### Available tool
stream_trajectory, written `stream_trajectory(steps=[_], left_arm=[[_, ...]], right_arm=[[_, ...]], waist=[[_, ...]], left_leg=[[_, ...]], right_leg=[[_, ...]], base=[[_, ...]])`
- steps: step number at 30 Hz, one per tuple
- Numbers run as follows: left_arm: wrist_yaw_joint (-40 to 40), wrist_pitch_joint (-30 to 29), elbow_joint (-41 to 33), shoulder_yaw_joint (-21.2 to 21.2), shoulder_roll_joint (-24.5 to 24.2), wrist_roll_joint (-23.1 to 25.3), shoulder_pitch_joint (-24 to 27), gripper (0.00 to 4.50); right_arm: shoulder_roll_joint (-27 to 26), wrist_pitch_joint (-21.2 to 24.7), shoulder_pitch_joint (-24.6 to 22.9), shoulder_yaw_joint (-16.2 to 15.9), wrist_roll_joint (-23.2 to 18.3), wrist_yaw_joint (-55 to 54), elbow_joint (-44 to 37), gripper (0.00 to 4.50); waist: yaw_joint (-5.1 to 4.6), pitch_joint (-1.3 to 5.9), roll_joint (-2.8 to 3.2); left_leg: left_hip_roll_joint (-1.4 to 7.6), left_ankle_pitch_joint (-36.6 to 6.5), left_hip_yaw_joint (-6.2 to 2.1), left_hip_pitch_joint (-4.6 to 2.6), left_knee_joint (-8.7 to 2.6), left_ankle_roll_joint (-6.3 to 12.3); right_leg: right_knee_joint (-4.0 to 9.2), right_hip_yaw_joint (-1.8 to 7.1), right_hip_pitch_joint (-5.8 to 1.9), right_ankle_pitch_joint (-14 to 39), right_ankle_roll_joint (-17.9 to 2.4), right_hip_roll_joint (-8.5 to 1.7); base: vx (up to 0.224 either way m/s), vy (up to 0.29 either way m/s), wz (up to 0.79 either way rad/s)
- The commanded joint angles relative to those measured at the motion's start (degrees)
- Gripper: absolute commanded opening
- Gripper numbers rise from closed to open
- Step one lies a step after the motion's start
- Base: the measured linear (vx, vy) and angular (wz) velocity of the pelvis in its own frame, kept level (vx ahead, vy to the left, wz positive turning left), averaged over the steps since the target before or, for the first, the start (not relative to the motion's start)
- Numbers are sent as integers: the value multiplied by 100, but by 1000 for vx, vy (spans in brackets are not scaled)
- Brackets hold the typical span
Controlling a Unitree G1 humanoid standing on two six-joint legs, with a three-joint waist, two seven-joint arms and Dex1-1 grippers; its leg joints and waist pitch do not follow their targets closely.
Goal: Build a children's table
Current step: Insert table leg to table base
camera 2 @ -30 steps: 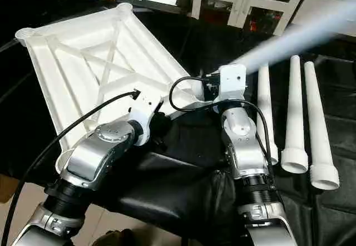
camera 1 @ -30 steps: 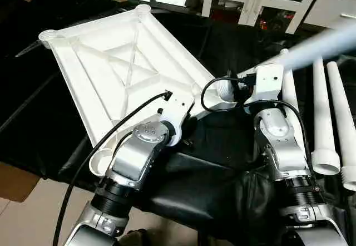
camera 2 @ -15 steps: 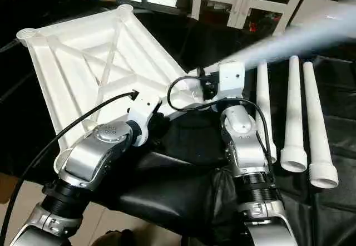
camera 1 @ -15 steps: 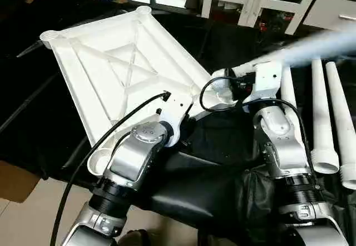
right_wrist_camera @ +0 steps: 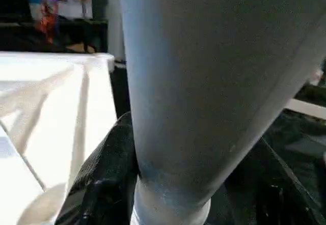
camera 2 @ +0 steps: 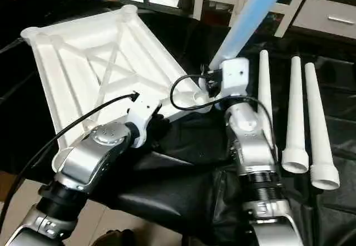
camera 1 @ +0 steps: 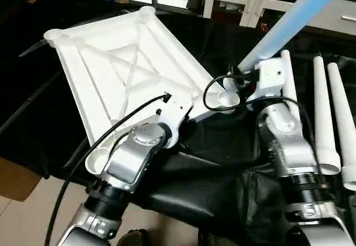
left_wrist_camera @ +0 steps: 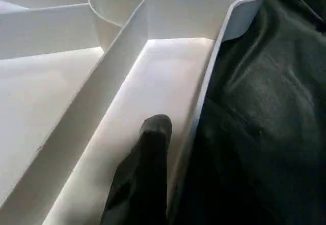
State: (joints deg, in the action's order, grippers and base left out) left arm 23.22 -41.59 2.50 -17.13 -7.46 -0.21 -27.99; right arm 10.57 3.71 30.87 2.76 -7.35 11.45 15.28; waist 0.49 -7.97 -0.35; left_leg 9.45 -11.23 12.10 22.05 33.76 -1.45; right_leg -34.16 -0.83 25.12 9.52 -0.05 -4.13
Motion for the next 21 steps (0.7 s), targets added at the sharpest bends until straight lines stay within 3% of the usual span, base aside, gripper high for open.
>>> stream_trajectory(steps=[1,4,8,11,12,13,16,21], left_arm=[[251,120,80,-194,-130,8,233,62],[444,362,36,-292,-298,16,310,62],[1021,872,-63,-511,-773,31,453,62],[1216,1061,-106,-557,-904,21,492,62],[1400,1331,-114,-622,-1043,38,523,62],[1521,1527,-107,-660,-1117,41,540,62],[1721,1749,-103,-732,-1238,39,567,62],[2016,1975,-114,-875,-1415,65,626,62]], right_arm=[[179,279,-50,114,-320,397,-320,184],[380,672,-152,229,-723,829,-607,184],[907,1599,-280,596,-1743,1744,-1022,184],[1089,1729,-293,631,-1873,2029,-1059,183],[1426,1951,-339,646,-2076,2562,-1109,183],[1650,2167,-364,666,-2234,2891,-1129,183],[2085,2548,-413,676,-2453,3446,-1179,183],[2785,2817,-601,431,-2576,4391,-1376,183]], waist=[[46,425,-42],[80,423,-29],[153,447,3],[177,443,13],[178,441,20],[184,448,15],[228,456,-5],[297,435,-24]], left_leg=[[308,-184,-147,-106,-321,945],[326,-235,-146,-124,-328,920],[335,-199,-151,-135,-325,892],[335,-233,-147,-144,-327,839],[340,-231,-137,-154,-325,808],[325,-252,-148,-145,-321,815],[345,-131,-137,-154,-308,887],[359,-155,-134,-151,-298,928]], right_leg=[[258,179,-368,-41,-1754,-304],[264,187,-361,-5,-1726,-307],[249,194,-375,-71,-1758,-316],[264,187,-365,53,-1766,-321],[270,188,-343,85,-1783,-322],[262,177,-372,81,-1789,-307],[231,186,-373,-88,-1819,-325],[249,192,-364,74,-1805,-349]], base=[[0,0,0],[0,0,0],[0,0,0],[0,0,0],[0,0,0],[0,0,0],[0,0,0],[0,0,0]])
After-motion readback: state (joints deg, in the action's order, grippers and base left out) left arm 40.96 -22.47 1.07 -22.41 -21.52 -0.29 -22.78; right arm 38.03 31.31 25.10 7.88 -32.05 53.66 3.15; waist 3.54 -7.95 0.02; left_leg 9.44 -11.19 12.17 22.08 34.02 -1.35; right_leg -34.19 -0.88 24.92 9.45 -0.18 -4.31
